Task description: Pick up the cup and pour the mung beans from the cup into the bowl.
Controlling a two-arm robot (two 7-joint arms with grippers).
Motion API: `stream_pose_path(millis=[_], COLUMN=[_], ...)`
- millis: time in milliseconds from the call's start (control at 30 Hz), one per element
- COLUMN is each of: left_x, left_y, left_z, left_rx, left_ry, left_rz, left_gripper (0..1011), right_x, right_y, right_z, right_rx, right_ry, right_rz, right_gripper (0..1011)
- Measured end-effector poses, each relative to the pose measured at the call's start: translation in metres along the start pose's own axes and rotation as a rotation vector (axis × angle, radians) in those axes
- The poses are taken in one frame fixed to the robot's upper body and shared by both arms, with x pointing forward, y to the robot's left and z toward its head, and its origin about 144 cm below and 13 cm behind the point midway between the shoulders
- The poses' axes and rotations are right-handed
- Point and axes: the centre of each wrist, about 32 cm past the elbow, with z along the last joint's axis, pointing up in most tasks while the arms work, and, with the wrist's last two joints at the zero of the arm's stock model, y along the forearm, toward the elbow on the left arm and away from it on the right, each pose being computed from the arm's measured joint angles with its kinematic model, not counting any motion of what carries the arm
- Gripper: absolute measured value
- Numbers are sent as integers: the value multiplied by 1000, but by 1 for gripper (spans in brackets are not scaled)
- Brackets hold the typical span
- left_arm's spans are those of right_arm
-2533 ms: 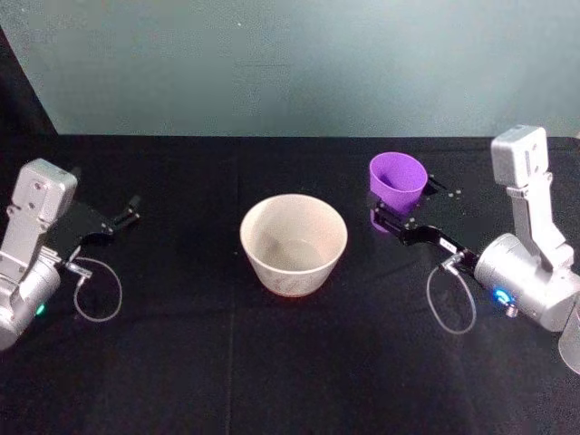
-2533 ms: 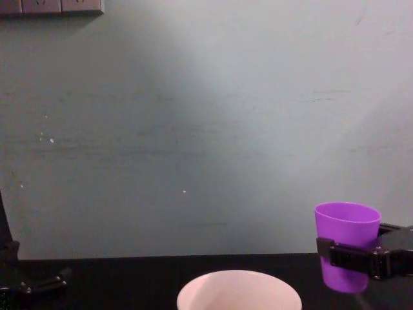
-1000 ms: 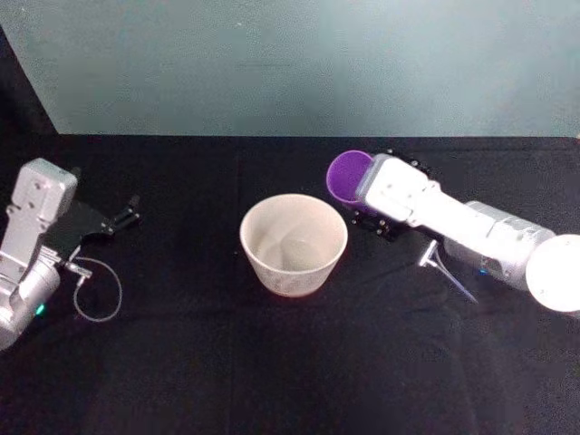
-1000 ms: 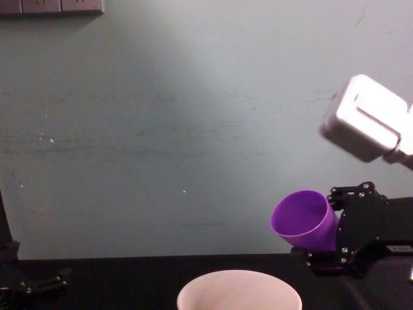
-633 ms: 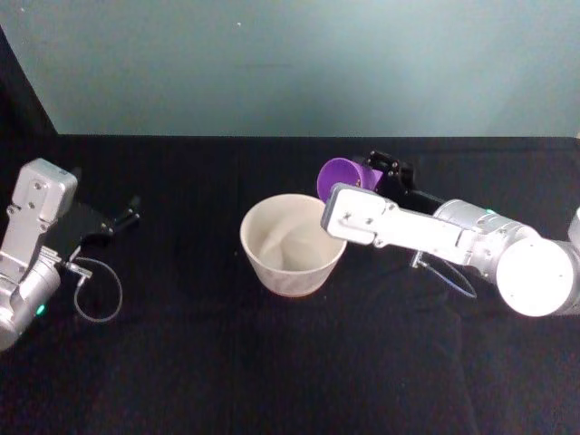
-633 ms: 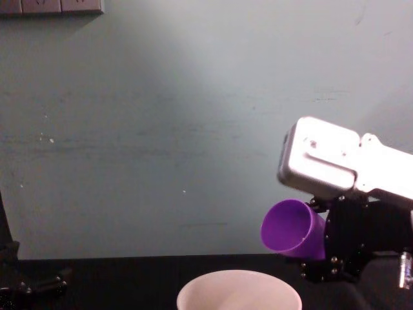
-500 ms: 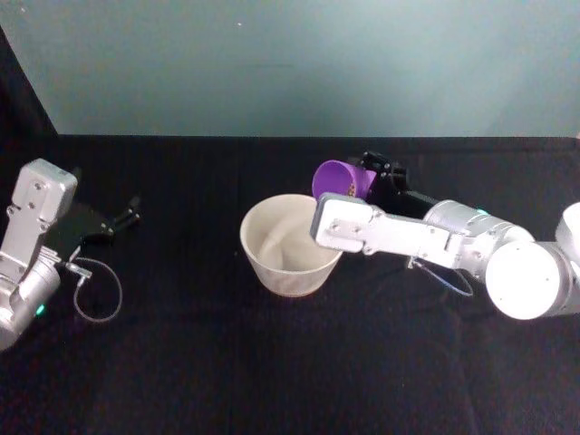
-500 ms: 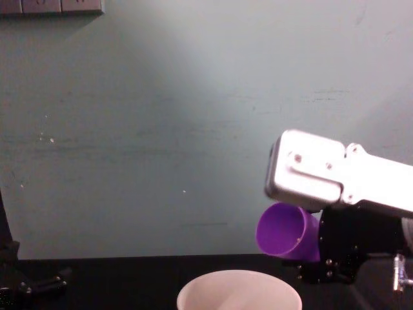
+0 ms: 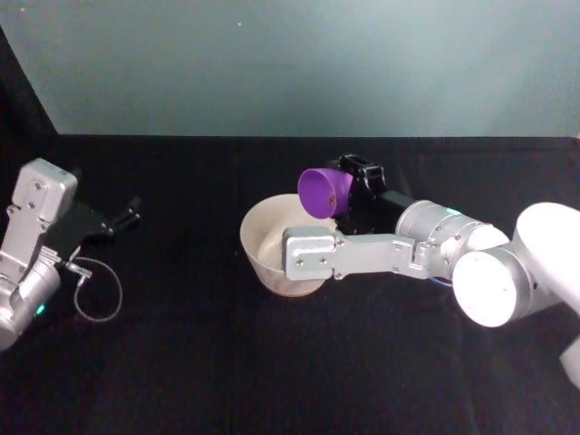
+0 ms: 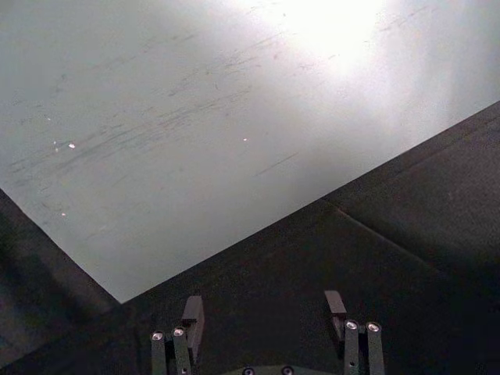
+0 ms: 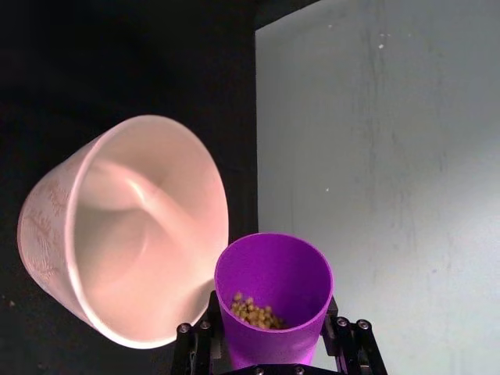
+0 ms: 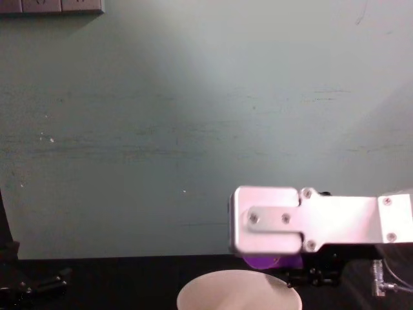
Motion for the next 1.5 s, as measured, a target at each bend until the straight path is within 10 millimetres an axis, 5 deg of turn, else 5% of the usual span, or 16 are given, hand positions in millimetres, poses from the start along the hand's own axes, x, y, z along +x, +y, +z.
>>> stream_pose_path(millis=[1500], left_x=[0], left_y=[0], left_z=[0], left_rx=[0], left_ry=[0], left_rz=[0], left_gripper=[1000], right_x=[0], right_y=[10], right_z=[22], right_rx=[-13], right_ry=[-378], right_rz=[23], right_gripper=[713])
